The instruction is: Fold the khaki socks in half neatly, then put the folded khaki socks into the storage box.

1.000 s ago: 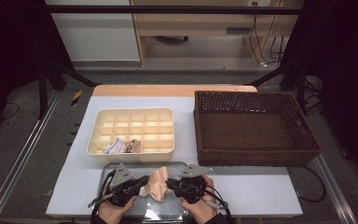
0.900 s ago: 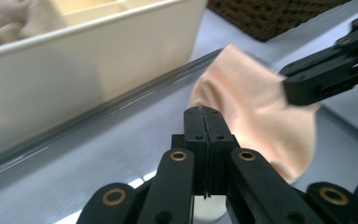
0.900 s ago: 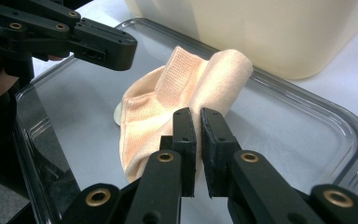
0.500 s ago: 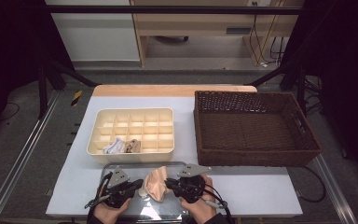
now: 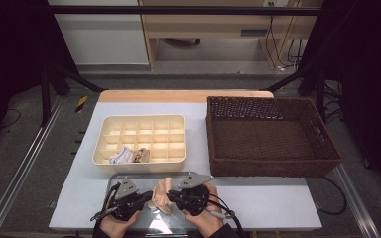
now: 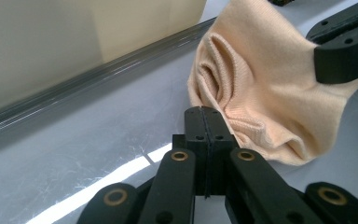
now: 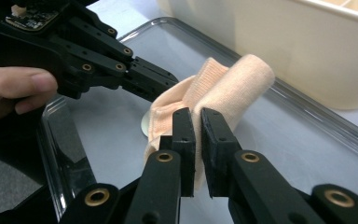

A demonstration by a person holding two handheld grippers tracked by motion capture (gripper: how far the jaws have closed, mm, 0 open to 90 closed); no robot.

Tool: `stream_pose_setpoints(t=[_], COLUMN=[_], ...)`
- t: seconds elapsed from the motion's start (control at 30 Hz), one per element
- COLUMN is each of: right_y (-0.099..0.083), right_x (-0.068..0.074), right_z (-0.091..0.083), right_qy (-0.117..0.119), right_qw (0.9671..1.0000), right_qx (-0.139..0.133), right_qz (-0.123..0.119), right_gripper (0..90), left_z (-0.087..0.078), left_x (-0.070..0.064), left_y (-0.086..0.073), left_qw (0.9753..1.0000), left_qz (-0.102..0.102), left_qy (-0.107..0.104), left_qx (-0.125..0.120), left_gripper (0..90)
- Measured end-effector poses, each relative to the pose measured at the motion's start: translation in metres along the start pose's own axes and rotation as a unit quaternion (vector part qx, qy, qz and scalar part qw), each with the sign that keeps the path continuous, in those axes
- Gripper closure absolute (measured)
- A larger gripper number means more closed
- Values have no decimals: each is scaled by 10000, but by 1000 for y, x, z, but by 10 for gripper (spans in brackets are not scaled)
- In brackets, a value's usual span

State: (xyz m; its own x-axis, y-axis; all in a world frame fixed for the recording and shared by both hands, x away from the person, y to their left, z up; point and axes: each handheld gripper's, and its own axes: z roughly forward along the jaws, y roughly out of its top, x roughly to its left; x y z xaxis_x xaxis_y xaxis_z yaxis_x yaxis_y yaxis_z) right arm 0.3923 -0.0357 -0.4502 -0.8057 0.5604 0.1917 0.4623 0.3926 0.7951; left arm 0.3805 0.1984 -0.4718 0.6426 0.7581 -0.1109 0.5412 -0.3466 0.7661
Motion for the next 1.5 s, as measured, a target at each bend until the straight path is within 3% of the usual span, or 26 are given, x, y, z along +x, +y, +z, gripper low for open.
stream_pose_setpoints(t=[0.3,0.47,0.7,0.8,1.0,1.3,1.5], right_y=[5,1,-7,-7,-7,-8,-9], right_x=[9,12,12,13,14,15,15], right_z=[15,26,32,31,31,31,30], right_qy=[242,255,291,271,260,254,270], right_qw=[9994,9990,9992,9992,9992,9991,9991], right_qx=[146,252,110,115,88,49,28], right_qz=[-216,-255,-238,-261,-293,-338,-328], right_gripper=[841,834,831,827,824,823,822], left_z=[0,-2,-17,-21,-21,-13,-3], left_x=[1,4,14,12,5,-7,-8], left_y=[0,1,14,21,30,35,33], left_qw=[10000,10000,9980,9969,9957,9966,9982], left_qz=[0,-58,-239,-164,-7,180,296], left_qy=[-20,-8,16,-61,-99,-53,21], left_qx=[18,-50,-584,-774,-918,-806,-530], left_gripper=[895,895,882,840,744,555,514])
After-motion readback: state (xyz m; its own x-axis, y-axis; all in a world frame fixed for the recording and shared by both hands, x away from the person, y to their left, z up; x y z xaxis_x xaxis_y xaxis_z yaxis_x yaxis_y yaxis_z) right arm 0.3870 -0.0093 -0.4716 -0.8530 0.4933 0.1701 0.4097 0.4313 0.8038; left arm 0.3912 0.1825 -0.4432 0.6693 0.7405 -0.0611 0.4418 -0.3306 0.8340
